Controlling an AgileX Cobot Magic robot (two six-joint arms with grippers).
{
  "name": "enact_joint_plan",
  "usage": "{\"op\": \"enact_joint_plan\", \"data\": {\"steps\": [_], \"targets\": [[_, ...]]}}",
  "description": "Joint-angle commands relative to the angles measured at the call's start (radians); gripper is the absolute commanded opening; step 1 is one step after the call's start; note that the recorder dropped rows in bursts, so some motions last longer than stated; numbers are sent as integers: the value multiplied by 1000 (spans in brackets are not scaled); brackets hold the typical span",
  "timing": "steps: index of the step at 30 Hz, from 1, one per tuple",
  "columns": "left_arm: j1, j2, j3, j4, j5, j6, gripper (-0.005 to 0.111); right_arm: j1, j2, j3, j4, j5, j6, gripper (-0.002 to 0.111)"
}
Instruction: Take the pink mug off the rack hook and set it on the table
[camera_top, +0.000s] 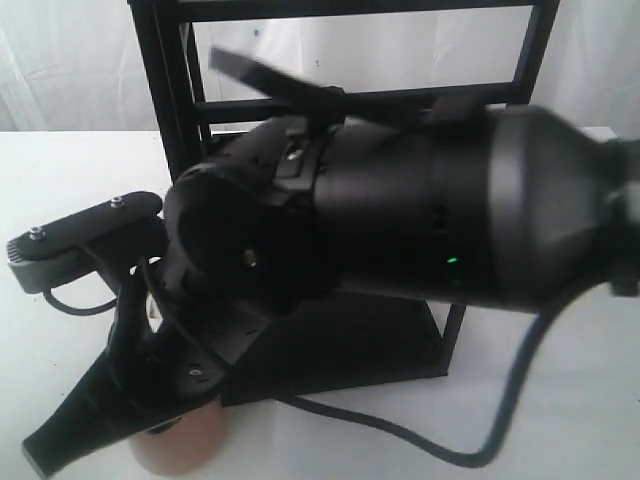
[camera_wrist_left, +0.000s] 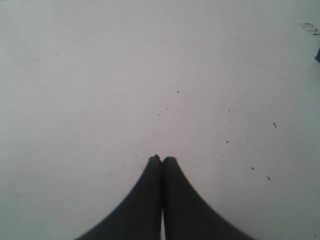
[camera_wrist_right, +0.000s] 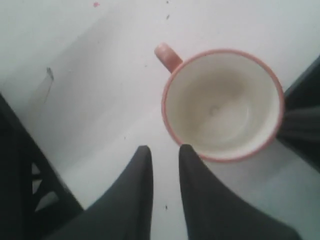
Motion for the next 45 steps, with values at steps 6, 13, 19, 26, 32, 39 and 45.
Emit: {"op": "enact_joint_plan", "data": {"steps": [6,13,19,26,32,39,45], "targets": [[-5,-4,3,-3,0,4,0,-6,-104,66,-37,408,-75,1],[-5,-4,3,-3,0,4,0,-6,-156,226,-75,479,-81,0],[-5,-4,3,-3,0,4,0,-6,-261,378,-197,479,-81,0],[-5,-4,3,-3,0,4,0,-92,-426,566,-478,479,0,0],[-5,-4,3,-3,0,4,0,-410,-542,664,-572,479,-4,0],[-5,-4,3,-3,0,4,0,-802,-563,676,-593,439,75,0],[-5,-4,3,-3,0,4,0,-898,-700,674,-641,267,298,0]]}}
